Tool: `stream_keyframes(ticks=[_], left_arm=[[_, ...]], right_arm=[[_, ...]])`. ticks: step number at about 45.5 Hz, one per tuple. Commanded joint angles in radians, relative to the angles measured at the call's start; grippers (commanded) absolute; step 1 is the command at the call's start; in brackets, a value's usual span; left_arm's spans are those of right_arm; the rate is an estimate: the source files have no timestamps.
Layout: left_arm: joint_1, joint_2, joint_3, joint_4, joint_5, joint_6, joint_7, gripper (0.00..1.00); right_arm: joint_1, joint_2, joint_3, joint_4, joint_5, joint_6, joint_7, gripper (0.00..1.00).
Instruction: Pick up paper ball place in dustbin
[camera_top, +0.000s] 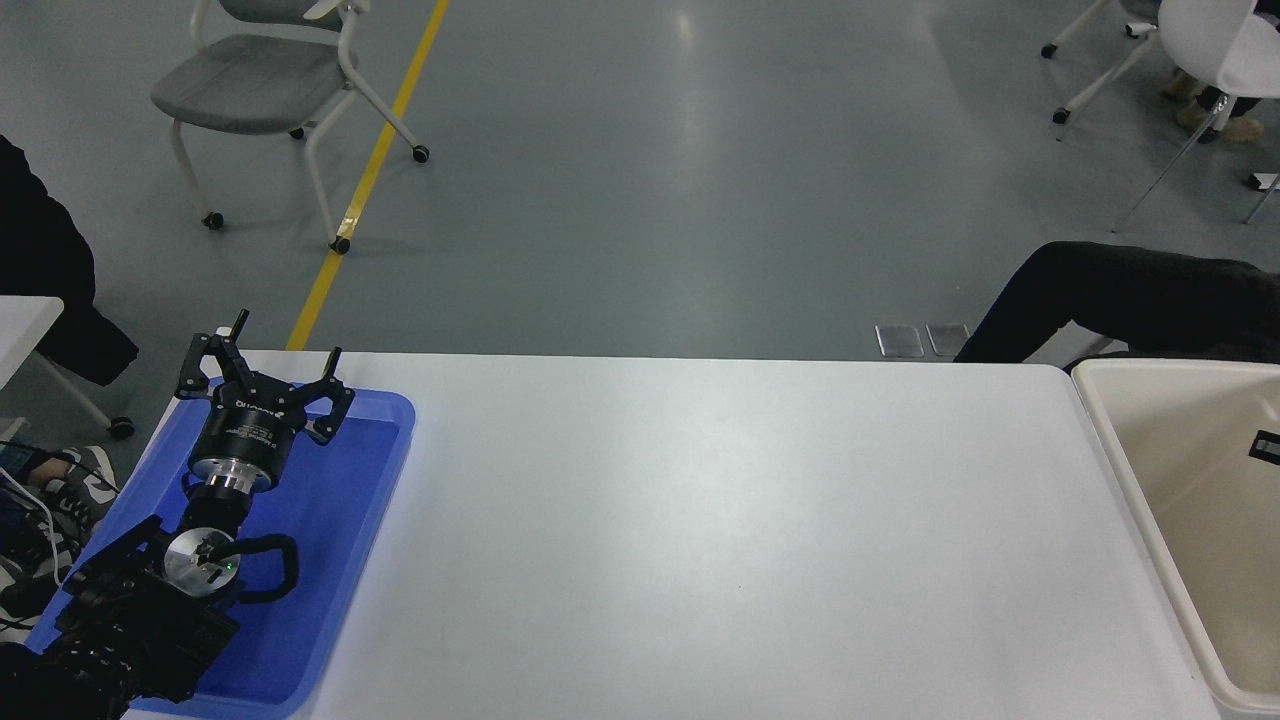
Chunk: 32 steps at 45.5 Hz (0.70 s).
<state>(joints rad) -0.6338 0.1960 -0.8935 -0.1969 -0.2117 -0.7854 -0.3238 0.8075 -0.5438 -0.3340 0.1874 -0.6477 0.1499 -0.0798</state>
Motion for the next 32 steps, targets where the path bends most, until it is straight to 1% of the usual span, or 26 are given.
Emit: stream_keyframes(ticks=[1,4,16,17,18,21,32], left_arm=[[0.0,0.0,0.001,0.002,0.0,0.0,-0.001,1.0],[0.0,0.0,-0.001,-0.001,0.0,0.0,0.0,1.0],[0.0,0.0,0.001,-0.001,0.0,0.0,0.0,1.0],[0.0,0.0,-0.001,0.002,0.0,0.0,0.0,1.0],[0.0,0.0,0.001,0.002,0.0,0.0,0.0,1.0],[0.0,0.0,0.001,0.002,0.0,0.0,0.0,1.0],[0.0,0.0,0.001,-0.001,0.0,0.0,0.0,1.0]], right_arm=[[-0.073,0.084,0.084,-0.074,0.128,-0.016,0.0,0.0],[-0.077,0.088,0.084,-0.074,0.148,-0.016,0.0,0.0],[-0.09,0.088,0.131,-0.074,0.152,-0.016,0.003,0.0],[-0.088,0.088,0.136,-0.072,0.152,-0.016,0.003,0.08],[-0.09,0.087,0.141,-0.072,0.152,-0.015,0.005,0.25],[-0.09,0.088,0.164,-0.068,0.155,-0.013,0.008,1.0],[-0.088,0.088,0.231,-0.049,0.16,-0.01,0.012,1.0]])
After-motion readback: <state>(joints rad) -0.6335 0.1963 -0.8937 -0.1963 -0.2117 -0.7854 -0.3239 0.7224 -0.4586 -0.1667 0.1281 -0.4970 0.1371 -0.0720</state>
